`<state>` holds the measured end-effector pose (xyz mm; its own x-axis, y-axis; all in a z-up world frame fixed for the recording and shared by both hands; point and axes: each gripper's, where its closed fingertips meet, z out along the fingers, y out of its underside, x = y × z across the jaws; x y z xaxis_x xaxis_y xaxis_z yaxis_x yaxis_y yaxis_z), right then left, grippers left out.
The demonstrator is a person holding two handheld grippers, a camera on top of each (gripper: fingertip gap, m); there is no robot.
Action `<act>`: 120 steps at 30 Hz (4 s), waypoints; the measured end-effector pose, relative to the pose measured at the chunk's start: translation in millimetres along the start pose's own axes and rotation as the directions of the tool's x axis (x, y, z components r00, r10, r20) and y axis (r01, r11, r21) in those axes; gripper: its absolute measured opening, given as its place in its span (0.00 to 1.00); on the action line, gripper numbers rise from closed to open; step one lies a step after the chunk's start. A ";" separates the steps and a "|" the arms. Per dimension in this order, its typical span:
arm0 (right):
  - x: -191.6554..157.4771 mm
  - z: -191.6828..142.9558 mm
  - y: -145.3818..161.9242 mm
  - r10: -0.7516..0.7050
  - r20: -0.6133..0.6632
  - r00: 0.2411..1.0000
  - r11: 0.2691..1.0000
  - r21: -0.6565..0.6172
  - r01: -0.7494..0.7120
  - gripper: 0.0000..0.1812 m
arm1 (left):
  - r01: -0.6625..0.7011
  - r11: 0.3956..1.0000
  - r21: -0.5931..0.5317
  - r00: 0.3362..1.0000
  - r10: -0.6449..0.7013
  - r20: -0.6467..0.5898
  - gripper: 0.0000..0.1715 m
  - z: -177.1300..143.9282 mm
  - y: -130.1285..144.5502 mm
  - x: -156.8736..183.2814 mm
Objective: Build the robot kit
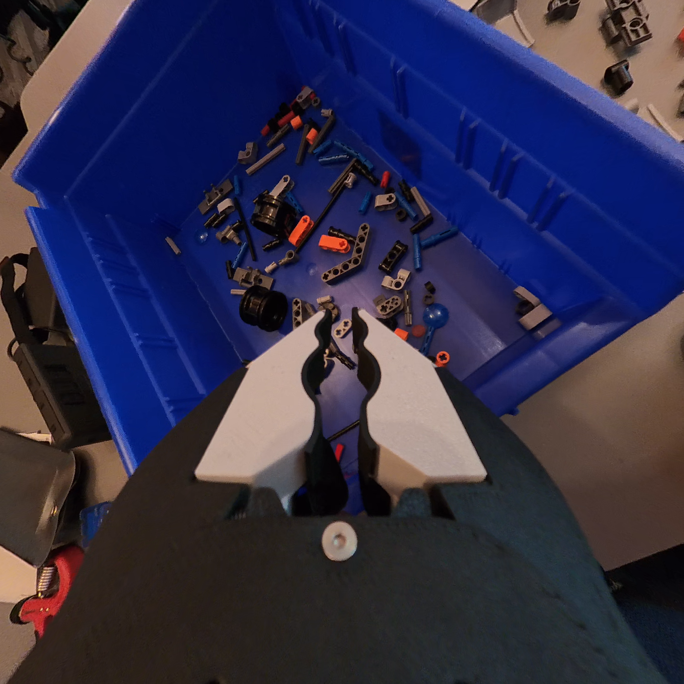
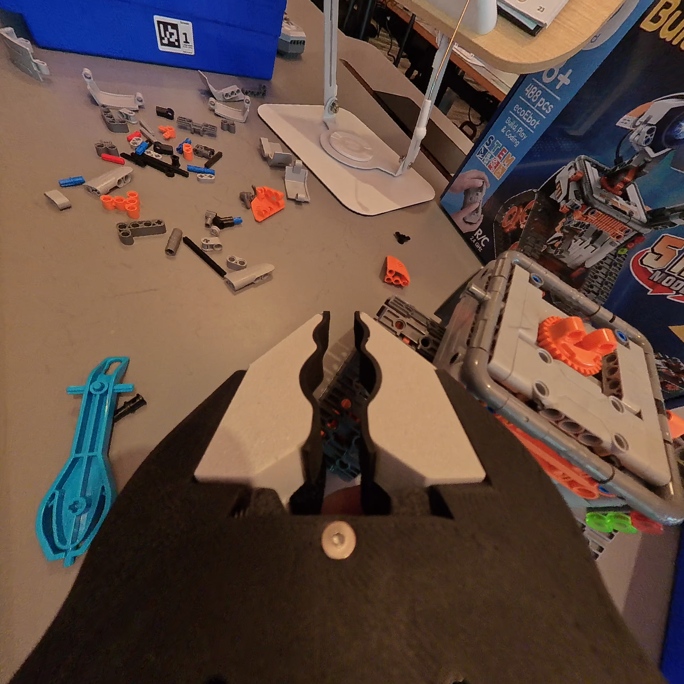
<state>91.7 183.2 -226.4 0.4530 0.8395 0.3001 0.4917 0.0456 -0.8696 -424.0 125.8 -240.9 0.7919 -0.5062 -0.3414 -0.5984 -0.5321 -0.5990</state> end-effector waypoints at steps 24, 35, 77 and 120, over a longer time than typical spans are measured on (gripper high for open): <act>-0.3 -1.5 -2.9 -0.019 -0.004 1.000 1.000 -0.001 0.019 0.07 | -0.086 0.995 -0.052 0.995 0.084 -0.048 0.03 -4.6 -1.8 8.9; -1.1 -0.9 1.2 -0.021 0.000 1.000 1.000 -0.017 0.021 0.07 | 0.047 0.987 0.154 0.935 -0.098 0.342 0.03 -49.1 -10.7 -62.5; -10.9 -4.5 -16.5 -0.079 0.015 0.997 0.997 0.026 0.079 0.06 | 0.100 0.994 0.050 0.961 -0.109 0.253 0.05 -26.6 15.1 -38.5; -39.7 -15.9 -39.4 -0.170 0.091 0.981 0.980 0.116 0.159 0.05 | 0.129 0.950 -0.285 0.990 -0.107 0.093 0.09 18.9 43.8 -26.6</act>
<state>66.2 139.5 -197.8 0.2930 0.8654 0.4066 0.4681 0.2409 -0.8502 -469.0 128.8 -271.7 0.8593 -0.3809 -0.3414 -0.5004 -0.7645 -0.4065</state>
